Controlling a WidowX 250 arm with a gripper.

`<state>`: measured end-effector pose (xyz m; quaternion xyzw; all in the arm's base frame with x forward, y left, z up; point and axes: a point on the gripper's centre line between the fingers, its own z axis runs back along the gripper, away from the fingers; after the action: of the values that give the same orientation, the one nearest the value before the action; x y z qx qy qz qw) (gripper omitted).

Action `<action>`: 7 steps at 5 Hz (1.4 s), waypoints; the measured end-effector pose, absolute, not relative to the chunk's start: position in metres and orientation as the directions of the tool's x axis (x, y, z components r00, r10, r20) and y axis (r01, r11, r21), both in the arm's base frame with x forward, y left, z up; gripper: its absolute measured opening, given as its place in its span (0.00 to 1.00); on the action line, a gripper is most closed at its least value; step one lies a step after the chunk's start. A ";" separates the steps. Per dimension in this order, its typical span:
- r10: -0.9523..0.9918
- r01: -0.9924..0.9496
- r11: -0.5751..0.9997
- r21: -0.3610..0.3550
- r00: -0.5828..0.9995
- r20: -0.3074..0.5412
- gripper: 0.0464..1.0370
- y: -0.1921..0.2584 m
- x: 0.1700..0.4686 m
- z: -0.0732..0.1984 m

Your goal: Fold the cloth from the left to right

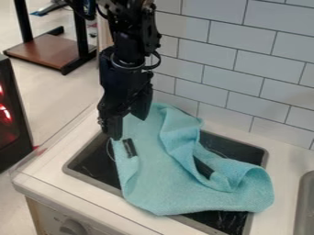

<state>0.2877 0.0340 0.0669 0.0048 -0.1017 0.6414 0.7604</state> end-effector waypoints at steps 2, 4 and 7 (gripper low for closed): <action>0.976 -0.981 0.185 -0.057 0.177 0.127 0.96 0.031 0.283 0.045; 0.975 -0.980 0.197 0.026 0.199 0.101 0.96 0.029 0.285 0.016; 0.973 -0.974 0.221 0.047 0.224 0.062 0.96 0.019 0.291 0.001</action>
<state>0.2905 0.0194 0.0008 0.0375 -0.0096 0.6228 0.7814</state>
